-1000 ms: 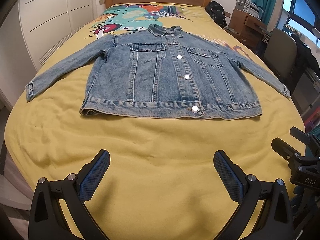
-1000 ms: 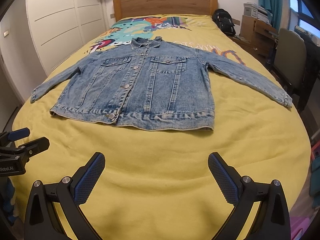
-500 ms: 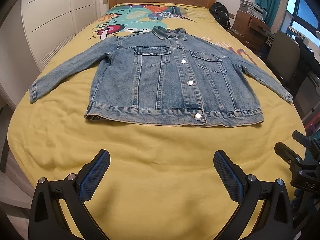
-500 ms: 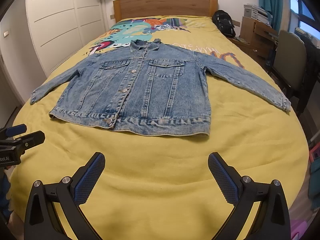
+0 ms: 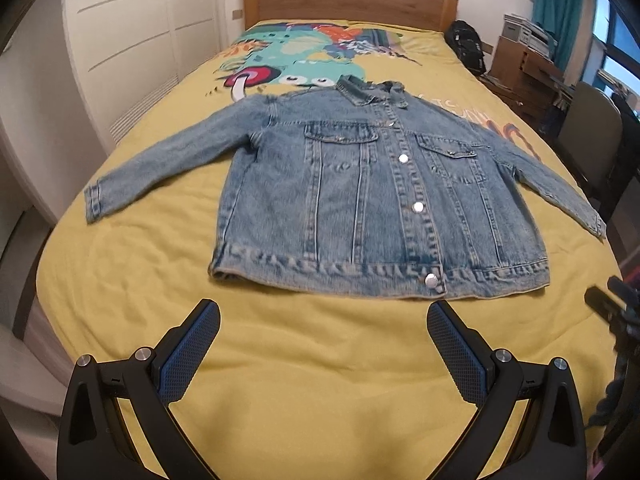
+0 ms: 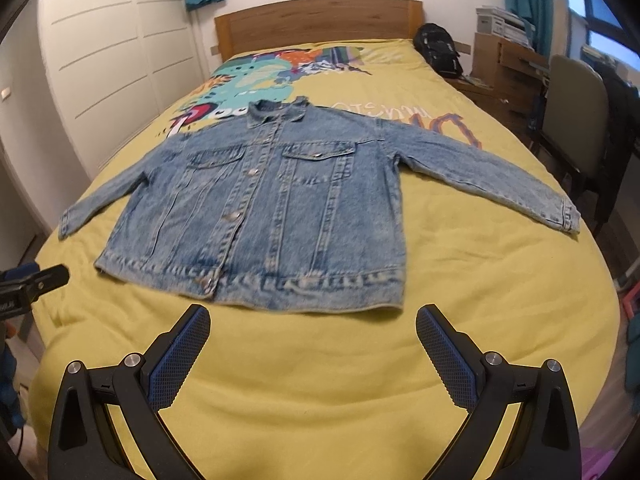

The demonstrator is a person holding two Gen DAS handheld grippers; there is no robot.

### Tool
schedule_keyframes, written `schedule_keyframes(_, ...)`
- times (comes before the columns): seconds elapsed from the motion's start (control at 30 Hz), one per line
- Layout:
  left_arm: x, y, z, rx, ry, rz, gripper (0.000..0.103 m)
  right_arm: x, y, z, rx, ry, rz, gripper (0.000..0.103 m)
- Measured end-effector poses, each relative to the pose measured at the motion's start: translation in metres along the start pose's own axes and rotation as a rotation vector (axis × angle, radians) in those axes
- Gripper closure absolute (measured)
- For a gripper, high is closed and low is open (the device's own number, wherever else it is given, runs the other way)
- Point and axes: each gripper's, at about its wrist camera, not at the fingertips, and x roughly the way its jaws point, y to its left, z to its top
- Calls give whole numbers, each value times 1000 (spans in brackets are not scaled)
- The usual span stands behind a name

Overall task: Fold large clothes
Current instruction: 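Reach the right tool to the jacket's sleeve cuff and grasp it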

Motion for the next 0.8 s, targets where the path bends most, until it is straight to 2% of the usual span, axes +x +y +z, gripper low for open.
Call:
schedule_keyframes(0.17,5,1,16,8,4,-20,1,11,-37,19,80,-7,-18,0)
schedule_keyframes(0.47,37,10,39,-38,38,5,1,51,-160,43,323,16,-103,0)
schedule_keyframes(0.57,46,9,44,-50,41,18,1,68,-203,42,421,35,-126,0)
schedule_keyframes(0.67,55,0,50,-7,57,36,1,84,-238,38,526,49,-128,0)
schedule_keyframes(0.8,67,-10,58,18,71,61,1,111,-288,30,677,57,-99,0)
